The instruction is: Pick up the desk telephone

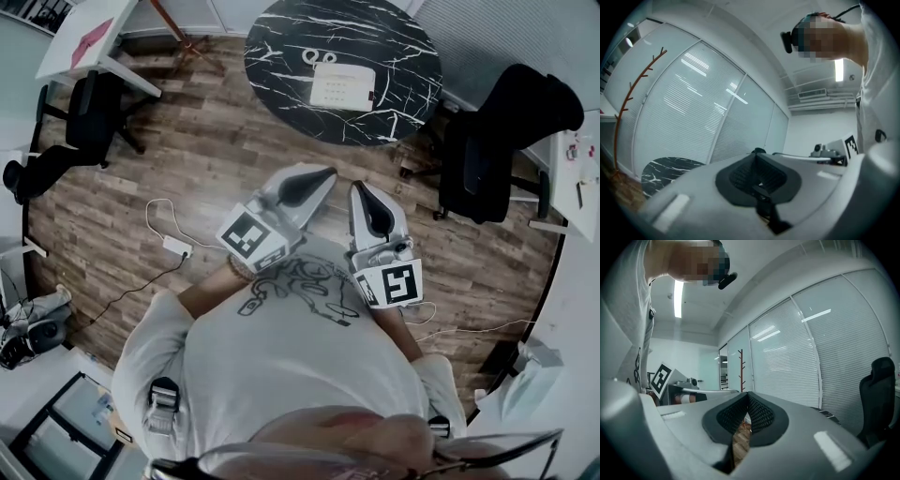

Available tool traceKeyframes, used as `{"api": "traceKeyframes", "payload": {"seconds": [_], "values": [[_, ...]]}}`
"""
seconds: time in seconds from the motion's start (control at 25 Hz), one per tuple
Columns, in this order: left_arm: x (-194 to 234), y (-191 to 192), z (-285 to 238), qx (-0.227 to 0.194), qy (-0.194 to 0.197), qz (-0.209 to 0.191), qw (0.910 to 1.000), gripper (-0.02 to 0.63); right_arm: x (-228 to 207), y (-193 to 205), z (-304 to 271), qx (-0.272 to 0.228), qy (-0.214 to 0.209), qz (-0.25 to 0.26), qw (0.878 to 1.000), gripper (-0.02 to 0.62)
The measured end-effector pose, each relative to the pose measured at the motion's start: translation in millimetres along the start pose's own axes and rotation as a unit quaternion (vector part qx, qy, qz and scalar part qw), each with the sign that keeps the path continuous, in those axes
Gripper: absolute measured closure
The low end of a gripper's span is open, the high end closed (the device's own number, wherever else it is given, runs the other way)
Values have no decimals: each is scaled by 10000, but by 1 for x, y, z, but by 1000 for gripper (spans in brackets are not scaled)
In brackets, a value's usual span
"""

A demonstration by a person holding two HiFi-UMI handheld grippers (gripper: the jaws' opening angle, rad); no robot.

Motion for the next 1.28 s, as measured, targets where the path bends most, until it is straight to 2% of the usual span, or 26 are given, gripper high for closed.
{"api": "traceKeyframes", "payload": {"seconds": [0.48,0.76,1.0,1.28], "values": [[140,-4,-56,-53,107,78,9999,603,-53,-24,-135,229,61,89,9997,591],[207,0,-87,18,129,167,9998,603,-84,-39,-204,229,81,118,9996,591],[245,5,-106,66,83,186,9998,603,-106,-46,-238,202,69,118,9997,591],[261,15,-122,183,127,244,9995,603,-129,-44,-255,214,139,89,9996,591]]}}
Point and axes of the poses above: the fingertips, and each gripper's own axes: z backward along the fingers, x to its left, y out of its underside, the point moved 2 cm from there along z, backward along the fingers, and after that the axes turned 14 degrees about -z, right-handed, at the moved point
